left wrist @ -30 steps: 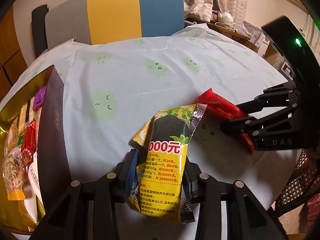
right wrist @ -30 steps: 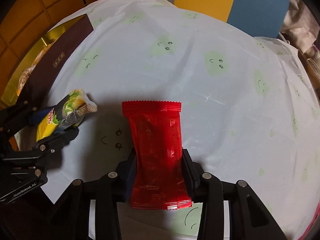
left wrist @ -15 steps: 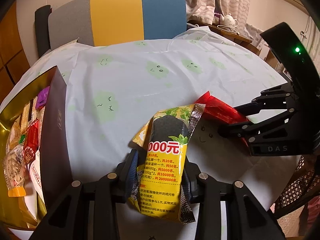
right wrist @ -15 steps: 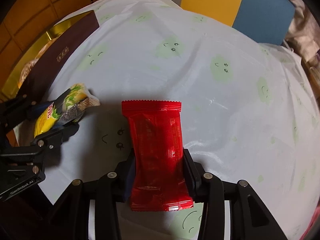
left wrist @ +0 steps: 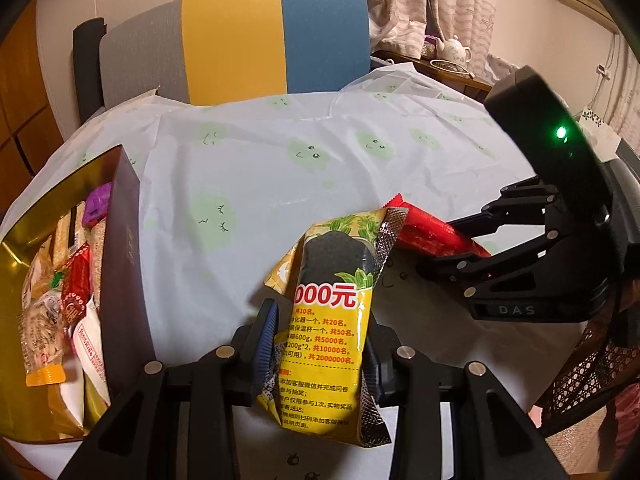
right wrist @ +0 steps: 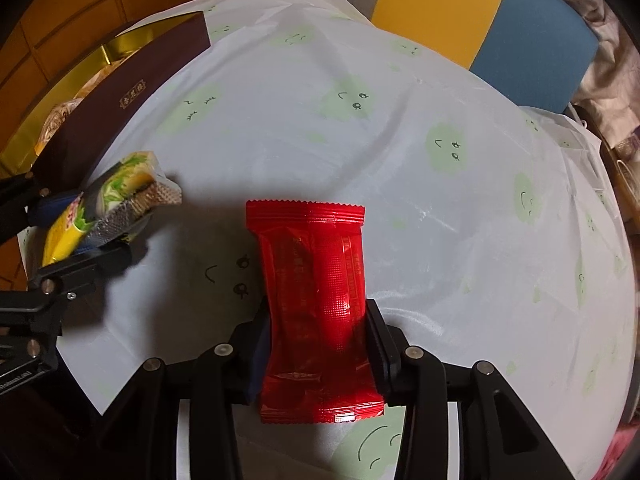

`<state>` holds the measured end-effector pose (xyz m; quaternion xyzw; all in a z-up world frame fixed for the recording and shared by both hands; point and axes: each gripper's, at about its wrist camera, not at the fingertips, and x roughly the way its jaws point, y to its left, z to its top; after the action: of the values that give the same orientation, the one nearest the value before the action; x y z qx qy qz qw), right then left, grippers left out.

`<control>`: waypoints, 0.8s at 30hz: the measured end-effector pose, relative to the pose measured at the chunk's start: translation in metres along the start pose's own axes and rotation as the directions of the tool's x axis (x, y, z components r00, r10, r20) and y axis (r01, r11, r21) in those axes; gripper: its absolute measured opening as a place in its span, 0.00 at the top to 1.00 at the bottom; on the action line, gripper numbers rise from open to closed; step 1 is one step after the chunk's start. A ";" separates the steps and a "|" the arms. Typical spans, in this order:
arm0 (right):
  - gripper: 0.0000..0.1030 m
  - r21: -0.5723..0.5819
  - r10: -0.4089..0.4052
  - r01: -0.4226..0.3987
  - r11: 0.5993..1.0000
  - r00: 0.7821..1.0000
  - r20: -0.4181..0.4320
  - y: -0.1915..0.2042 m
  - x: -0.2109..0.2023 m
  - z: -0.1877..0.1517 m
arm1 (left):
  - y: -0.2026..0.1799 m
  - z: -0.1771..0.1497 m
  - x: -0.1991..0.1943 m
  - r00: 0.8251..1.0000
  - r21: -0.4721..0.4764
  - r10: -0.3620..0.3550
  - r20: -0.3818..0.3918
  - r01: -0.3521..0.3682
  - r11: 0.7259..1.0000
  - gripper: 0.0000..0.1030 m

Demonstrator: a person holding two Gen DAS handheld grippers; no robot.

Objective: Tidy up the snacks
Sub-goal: 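Lower the seaweed packet into the gold tin with the left tool while the right tool holds the red packet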

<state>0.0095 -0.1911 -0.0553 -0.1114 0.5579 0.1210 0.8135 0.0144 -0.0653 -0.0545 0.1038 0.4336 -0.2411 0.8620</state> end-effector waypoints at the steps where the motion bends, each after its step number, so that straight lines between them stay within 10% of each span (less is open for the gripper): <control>1: 0.59 -0.001 -0.001 0.001 1.000 1.000 0.000 0.000 0.000 0.001 | 0.000 0.000 -0.003 1.000 -0.002 -0.002 0.006 0.002 1.000 0.62; 24: 0.59 -0.003 -0.003 0.003 1.000 1.000 0.007 0.005 0.000 -0.004 | 0.018 0.020 -0.062 0.994 -0.054 0.000 0.110 0.006 0.999 0.62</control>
<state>0.0043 -0.1874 -0.0573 -0.1130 0.5548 0.1211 0.8153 0.0060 -0.0371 0.0063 0.0662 0.3920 -0.2358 0.8867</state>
